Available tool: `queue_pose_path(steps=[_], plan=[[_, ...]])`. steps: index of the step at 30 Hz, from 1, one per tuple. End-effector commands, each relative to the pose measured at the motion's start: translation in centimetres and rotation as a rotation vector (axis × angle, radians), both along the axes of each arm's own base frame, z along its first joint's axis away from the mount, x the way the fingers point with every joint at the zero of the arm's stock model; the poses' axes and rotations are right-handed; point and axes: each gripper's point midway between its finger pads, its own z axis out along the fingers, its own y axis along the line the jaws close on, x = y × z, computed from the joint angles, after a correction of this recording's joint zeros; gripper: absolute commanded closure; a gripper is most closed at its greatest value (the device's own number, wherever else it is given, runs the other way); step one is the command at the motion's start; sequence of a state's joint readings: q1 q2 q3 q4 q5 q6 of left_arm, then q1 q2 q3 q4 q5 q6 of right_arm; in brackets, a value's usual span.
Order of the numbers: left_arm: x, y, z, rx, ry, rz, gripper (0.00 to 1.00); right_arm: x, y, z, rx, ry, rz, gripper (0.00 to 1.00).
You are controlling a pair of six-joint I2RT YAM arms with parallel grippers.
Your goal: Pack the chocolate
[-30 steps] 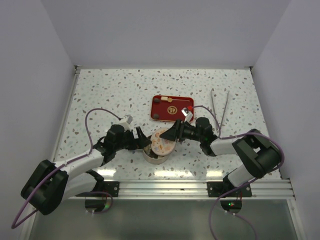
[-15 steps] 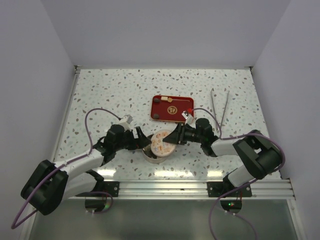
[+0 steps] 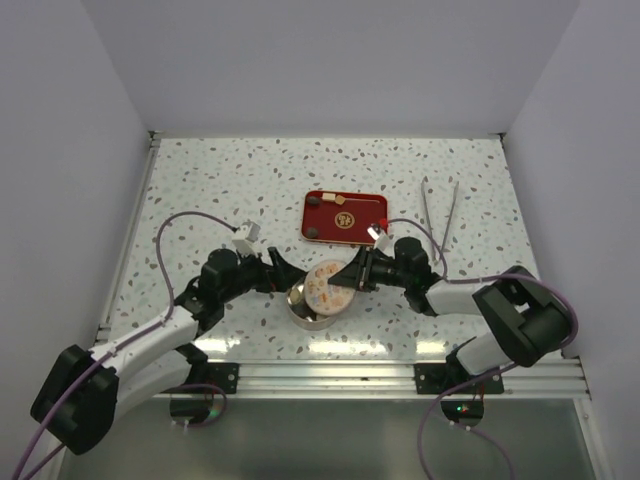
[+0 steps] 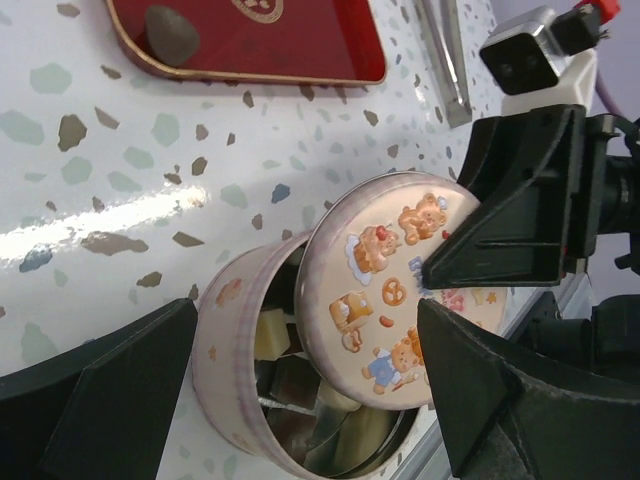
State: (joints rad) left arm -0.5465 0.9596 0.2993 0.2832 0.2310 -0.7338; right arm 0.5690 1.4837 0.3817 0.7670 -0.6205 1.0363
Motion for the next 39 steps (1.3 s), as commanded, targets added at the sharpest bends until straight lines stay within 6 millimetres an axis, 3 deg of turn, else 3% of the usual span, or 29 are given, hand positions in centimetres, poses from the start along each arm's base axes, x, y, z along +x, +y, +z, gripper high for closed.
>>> queue_pose_path(steps=[1, 6, 9, 18, 23, 28, 31, 39], plan=[[0.5, -0.9, 3.7, -0.048, -0.148, -0.052, 0.02, 0.2, 0.1, 1.2, 0.024, 0.003, -0.015, 0.85], [-0.2, -0.8, 4.0, -0.077, -0.169, -0.065, 0.02, 0.7, 0.2, 2.7, 0.062, -0.005, -0.041, 0.87], [-0.7, -0.9, 5.2, -0.131, -0.22, -0.08, 0.02, 0.8, 0.3, 3.6, 0.102, 0.007, -0.065, 0.87], [-2.1, -0.6, 7.5, -0.239, -0.3, -0.147, 0.01, 2.1, 1.1, 9.0, 0.264, -0.009, -0.092, 0.9], [-2.5, -0.4, 6.6, -0.299, -0.234, -0.139, 0.01, 2.1, 1.2, 11.4, 0.335, -0.019, -0.091, 0.9], [-3.7, -0.8, 7.2, -0.435, -0.204, -0.176, 0.01, 2.2, 1.1, 13.5, 0.435, -0.021, -0.092, 0.91], [-4.5, -1.1, 8.3, -0.504, -0.207, -0.213, 0.01, 2.3, 1.4, 13.7, 0.465, -0.01, -0.082, 0.91], [-4.1, -1.3, 9.9, -0.565, -0.207, -0.209, 0.01, 2.1, 2.7, 13.8, 0.53, 0.012, -0.039, 0.92]])
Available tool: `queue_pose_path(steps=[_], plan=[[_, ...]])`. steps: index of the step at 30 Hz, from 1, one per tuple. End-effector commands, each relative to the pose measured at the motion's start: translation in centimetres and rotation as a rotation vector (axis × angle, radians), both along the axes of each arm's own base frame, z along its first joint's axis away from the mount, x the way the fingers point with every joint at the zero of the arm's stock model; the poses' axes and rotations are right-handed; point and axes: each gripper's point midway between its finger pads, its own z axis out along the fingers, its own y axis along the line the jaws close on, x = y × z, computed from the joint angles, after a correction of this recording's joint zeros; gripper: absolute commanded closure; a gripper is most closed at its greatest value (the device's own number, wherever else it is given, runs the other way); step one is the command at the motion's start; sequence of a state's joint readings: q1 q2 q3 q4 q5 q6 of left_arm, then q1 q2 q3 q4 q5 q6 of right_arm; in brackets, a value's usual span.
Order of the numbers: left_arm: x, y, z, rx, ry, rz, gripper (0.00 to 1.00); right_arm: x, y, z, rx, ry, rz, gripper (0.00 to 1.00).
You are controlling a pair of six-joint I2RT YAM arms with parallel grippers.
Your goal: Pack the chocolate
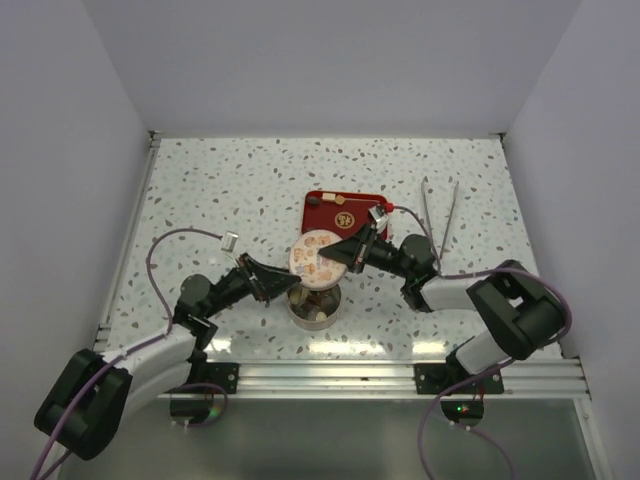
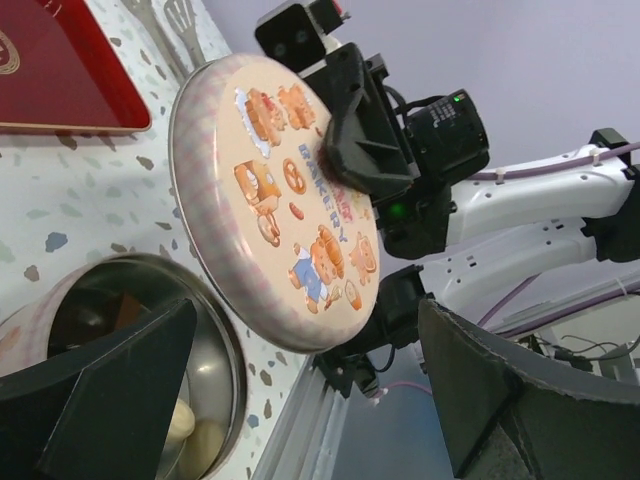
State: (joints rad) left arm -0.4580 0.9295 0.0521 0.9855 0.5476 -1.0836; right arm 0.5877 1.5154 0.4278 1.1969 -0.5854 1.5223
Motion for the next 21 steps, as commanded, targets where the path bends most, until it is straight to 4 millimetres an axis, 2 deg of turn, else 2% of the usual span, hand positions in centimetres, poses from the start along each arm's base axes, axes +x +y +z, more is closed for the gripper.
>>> queue_pose_path(steps=[1, 2, 3, 5, 11, 14, 15, 16, 17, 18, 21], plan=[[0.0, 0.0, 3.3, -0.096, -0.075, -0.011, 0.01, -0.4, 0.4, 4.6, 0.18, -0.089, 0.024, 0.93], [0.0, 0.0, 3.3, -0.105, -0.065, -0.011, 0.01, 0.0, 0.6, 3.8, 0.191, -0.065, 0.021, 0.93], [0.0, -0.1, 3.2, -0.106, -0.061, -0.013, 0.01, -0.3, 0.6, 4.6, 0.236, -0.074, 0.033, 0.93], [0.2, -0.1, 2.9, -0.103, -0.048, -0.014, 0.01, -0.8, 1.3, 4.0, 0.233, -0.065, 0.05, 0.94], [0.6, -0.1, 3.4, -0.118, -0.054, 0.006, 0.02, -1.2, 1.9, 3.1, 0.133, -0.097, 0.054, 0.95], [1.1, -0.4, 3.6, -0.107, -0.059, 0.002, 0.05, -1.5, 2.1, 2.8, 0.058, -0.13, 0.063, 0.95], [1.2, -0.5, 3.6, -0.104, -0.055, -0.001, 0.09, -1.3, 2.3, 1.9, 0.005, -0.099, 0.066, 0.95], [1.3, -0.6, 3.7, -0.104, -0.057, -0.004, 0.12, -1.5, 2.3, 2.3, -0.018, -0.149, 0.064, 0.95], [1.4, -0.7, 3.5, -0.098, -0.045, -0.006, 0.2, -1.4, 2.2, 2.2, -0.04, -0.154, 0.059, 0.95], [1.4, -0.8, 3.4, -0.094, -0.041, -0.012, 0.23, -1.3, 2.3, 1.5, -0.081, -0.154, 0.059, 0.94], [1.4, -0.9, 3.6, -0.1, -0.04, -0.02, 0.27, -1.4, 2.3, 1.3, -0.108, -0.16, 0.061, 0.94]])
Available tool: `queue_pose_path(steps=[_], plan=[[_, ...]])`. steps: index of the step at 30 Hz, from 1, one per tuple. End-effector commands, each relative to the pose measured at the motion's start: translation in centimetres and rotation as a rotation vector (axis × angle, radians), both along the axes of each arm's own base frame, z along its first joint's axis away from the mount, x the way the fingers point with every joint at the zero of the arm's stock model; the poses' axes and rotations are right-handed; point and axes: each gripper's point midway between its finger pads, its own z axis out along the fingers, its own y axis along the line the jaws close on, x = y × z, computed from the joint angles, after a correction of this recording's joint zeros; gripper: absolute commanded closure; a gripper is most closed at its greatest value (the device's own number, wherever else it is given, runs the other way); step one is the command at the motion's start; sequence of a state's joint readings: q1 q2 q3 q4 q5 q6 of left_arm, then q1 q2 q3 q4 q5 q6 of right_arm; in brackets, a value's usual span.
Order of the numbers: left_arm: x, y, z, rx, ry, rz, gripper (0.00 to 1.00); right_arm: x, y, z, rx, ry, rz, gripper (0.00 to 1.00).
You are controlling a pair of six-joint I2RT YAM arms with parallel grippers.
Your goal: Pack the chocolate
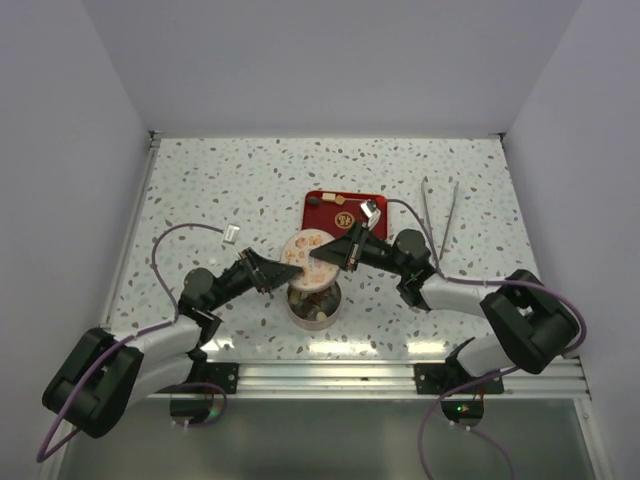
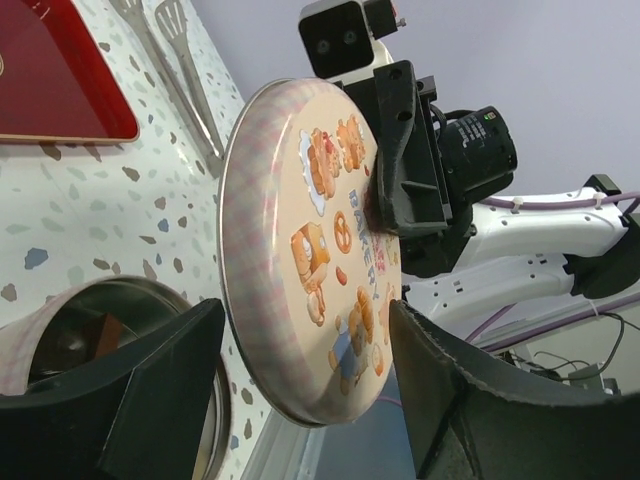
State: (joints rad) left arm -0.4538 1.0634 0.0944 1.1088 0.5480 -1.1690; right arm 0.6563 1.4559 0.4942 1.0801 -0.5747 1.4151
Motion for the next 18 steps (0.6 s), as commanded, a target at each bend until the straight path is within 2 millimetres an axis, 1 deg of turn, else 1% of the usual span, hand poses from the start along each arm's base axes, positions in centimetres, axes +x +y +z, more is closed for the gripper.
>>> queue_pose_path(steps=[1, 4, 5, 6, 7, 8, 9, 10, 11, 12, 14, 16, 17, 18], plan=[[0.1, -0.2, 2.5, -0.044, -0.082, -0.008, 0.29, 0.0, 0.4, -0.9, -0.081, -0.05, 0.009, 0.94], [0.2, -0.1, 2.9, -0.054, -0.088, -0.003, 0.36, -0.3, 0.5, -1.7, -0.101, -0.045, 0.015, 0.94], [0.2, -0.1, 2.9, -0.054, -0.085, -0.002, 0.4, -0.3, 0.5, -1.7, -0.108, -0.049, 0.015, 0.92], [0.2, -0.1, 2.9, -0.054, -0.082, -0.002, 0.42, -0.5, 0.6, -2.3, -0.134, -0.048, 0.021, 0.9], [0.2, -0.1, 2.7, -0.053, -0.074, -0.003, 0.44, -0.5, 0.5, -2.4, -0.147, -0.052, 0.022, 0.89], [0.2, -0.1, 2.6, -0.05, -0.066, -0.005, 0.49, -0.5, 0.4, -2.3, -0.155, -0.061, 0.019, 0.86], [0.1, -0.2, 2.5, -0.051, -0.058, -0.007, 0.53, -0.6, 0.3, -3.0, -0.189, -0.061, 0.022, 0.84], [0.1, -0.2, 2.2, -0.047, -0.046, -0.009, 0.55, -0.7, 0.2, -3.1, -0.201, -0.064, 0.021, 0.77], [0.0, -0.2, 2.1, -0.047, -0.041, -0.011, 0.59, -0.6, 0.1, -2.8, -0.208, -0.077, 0.014, 0.71], [-0.1, -0.2, 1.9, -0.045, -0.034, -0.014, 0.6, -0.8, 0.0, -3.6, -0.242, -0.074, 0.019, 0.66], [-0.1, -0.2, 1.5, -0.038, -0.013, -0.016, 0.63, -0.9, -0.3, -3.9, -0.266, -0.076, 0.015, 0.5], [-0.2, -0.1, 1.1, -0.031, 0.003, -0.015, 0.65, -0.9, -0.7, -4.6, -0.303, -0.079, 0.008, 0.42], [-0.3, -0.1, 0.9, -0.027, 0.011, -0.015, 0.65, -1.1, -0.9, -5.3, -0.335, -0.077, 0.008, 0.41], [-0.3, 0.0, 0.6, -0.023, 0.021, -0.014, 0.65, -1.1, -1.2, -5.3, -0.347, -0.082, -0.003, 0.41]])
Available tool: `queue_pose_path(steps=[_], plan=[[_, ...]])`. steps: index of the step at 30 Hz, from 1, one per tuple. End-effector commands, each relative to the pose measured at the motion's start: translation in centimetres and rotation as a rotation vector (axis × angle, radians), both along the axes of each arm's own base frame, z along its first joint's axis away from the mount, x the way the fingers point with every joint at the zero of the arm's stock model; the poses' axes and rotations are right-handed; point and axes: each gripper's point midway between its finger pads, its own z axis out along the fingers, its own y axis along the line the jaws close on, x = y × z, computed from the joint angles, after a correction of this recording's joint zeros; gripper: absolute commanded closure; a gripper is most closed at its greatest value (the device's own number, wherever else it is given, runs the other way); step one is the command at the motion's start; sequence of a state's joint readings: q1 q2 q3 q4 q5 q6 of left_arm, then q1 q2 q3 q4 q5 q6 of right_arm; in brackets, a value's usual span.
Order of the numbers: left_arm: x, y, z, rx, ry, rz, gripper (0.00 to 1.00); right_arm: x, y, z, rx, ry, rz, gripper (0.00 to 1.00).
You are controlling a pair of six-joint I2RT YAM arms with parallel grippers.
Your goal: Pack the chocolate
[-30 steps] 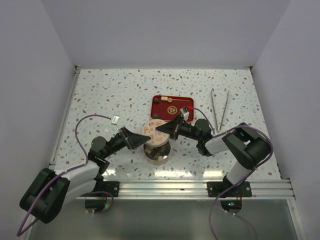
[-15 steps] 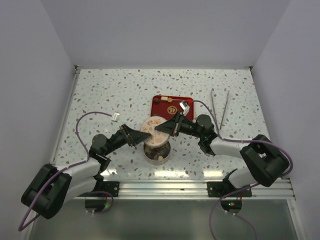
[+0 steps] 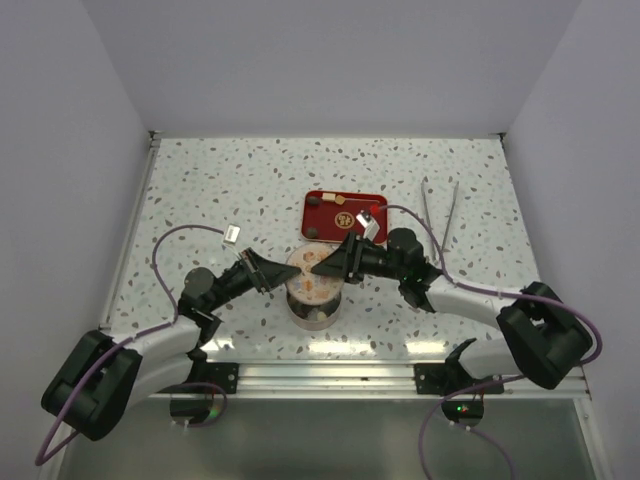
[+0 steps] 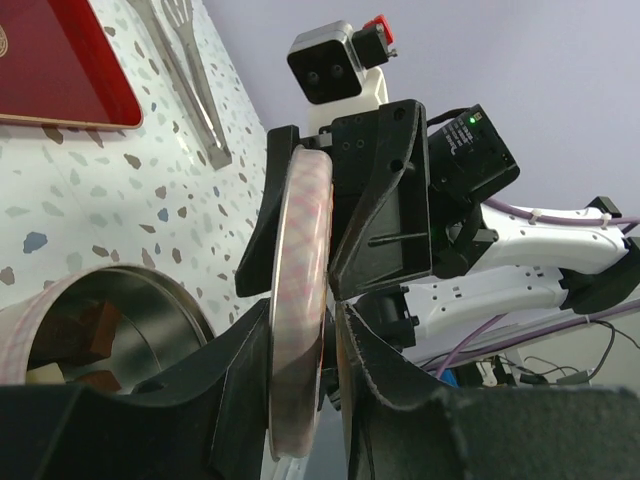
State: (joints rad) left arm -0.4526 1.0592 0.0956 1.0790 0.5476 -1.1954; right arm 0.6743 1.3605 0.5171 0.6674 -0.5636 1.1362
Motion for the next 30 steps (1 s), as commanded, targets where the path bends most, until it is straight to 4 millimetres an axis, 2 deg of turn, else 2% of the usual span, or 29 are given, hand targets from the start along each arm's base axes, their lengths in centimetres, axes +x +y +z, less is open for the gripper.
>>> queue_pose_path(steps=[1, 2, 6, 10, 19, 23, 24, 30], plan=[[-0.3, 0.0, 0.7, -0.015, -0.012, -0.007, 0.65, 0.1, -0.8, -0.5, -0.086, -0.054, -0.019, 0.4], [-0.3, 0.1, 0.6, -0.012, -0.006, -0.006, 0.65, -0.1, -1.0, -1.1, -0.112, -0.039, -0.021, 0.4], [-0.4, 0.2, -0.2, 0.007, 0.02, 0.0, 0.66, -0.2, -1.5, -1.5, -0.152, -0.054, -0.027, 0.4], [-0.6, 0.1, -0.9, 0.02, 0.047, -0.014, 0.68, -0.2, -1.4, -1.9, -0.161, -0.04, -0.017, 0.48], [-0.8, 0.5, -3.9, 0.108, 0.12, -0.002, 0.7, -0.4, -2.0, -3.1, -0.267, -0.016, 0.001, 0.46], [-0.7, 0.8, -5.4, 0.174, 0.128, 0.017, 0.7, -0.6, -2.2, -4.7, -0.314, 0.022, 0.01, 0.46], [-0.6, 1.1, -6.4, 0.217, 0.134, 0.031, 0.7, -0.6, -2.2, -5.2, -0.322, 0.033, 0.01, 0.46], [-0.1, 1.6, -8.0, 0.308, 0.121, 0.066, 0.7, -0.5, -2.1, -6.8, -0.353, 0.044, 0.018, 0.46]])
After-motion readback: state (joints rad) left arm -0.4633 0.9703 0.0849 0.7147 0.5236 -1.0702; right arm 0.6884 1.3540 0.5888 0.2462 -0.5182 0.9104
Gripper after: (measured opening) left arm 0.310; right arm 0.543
